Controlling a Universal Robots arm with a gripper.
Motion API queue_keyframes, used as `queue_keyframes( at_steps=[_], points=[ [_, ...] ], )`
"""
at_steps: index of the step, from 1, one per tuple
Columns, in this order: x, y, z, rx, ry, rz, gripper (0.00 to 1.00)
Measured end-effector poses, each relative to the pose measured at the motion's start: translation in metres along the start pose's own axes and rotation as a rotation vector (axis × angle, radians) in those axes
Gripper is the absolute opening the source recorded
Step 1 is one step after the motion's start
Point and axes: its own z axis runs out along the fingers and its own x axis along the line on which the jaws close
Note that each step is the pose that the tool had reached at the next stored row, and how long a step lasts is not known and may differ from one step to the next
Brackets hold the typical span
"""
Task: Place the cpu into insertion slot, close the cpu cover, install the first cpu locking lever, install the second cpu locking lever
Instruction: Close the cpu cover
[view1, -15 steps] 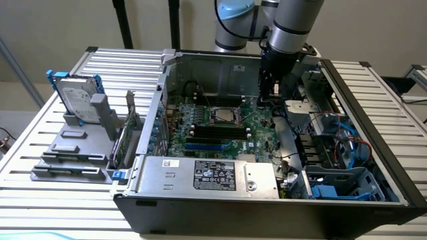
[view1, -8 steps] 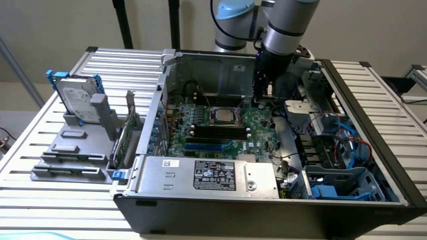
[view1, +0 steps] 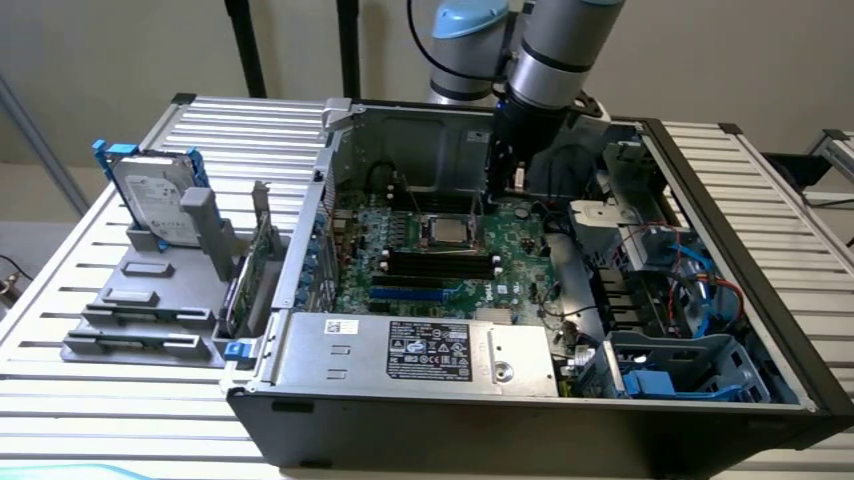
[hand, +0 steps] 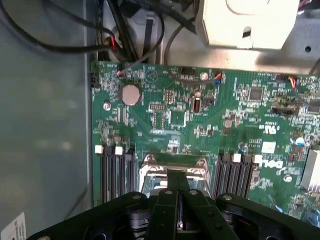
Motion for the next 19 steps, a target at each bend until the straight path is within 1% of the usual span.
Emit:
queue_keyframes(
  at_steps=[8,12,14,17,19],
  points=[
    [0.001,-0.0187,0.0027,0.0478,0.0017,0.002,0.11],
    [0.001,-0.0293,0.0045,0.0663,0.0027,0.002,0.11],
    [0.001,-0.0362,0.0065,0.0711,0.0029,0.002,0.11],
    [0.001,-0.0469,0.0116,0.0731,0.0031,0.002,0.11],
    [0.000,-0.0529,0.0161,0.0732,0.0031,0.002,0.11]
  ],
)
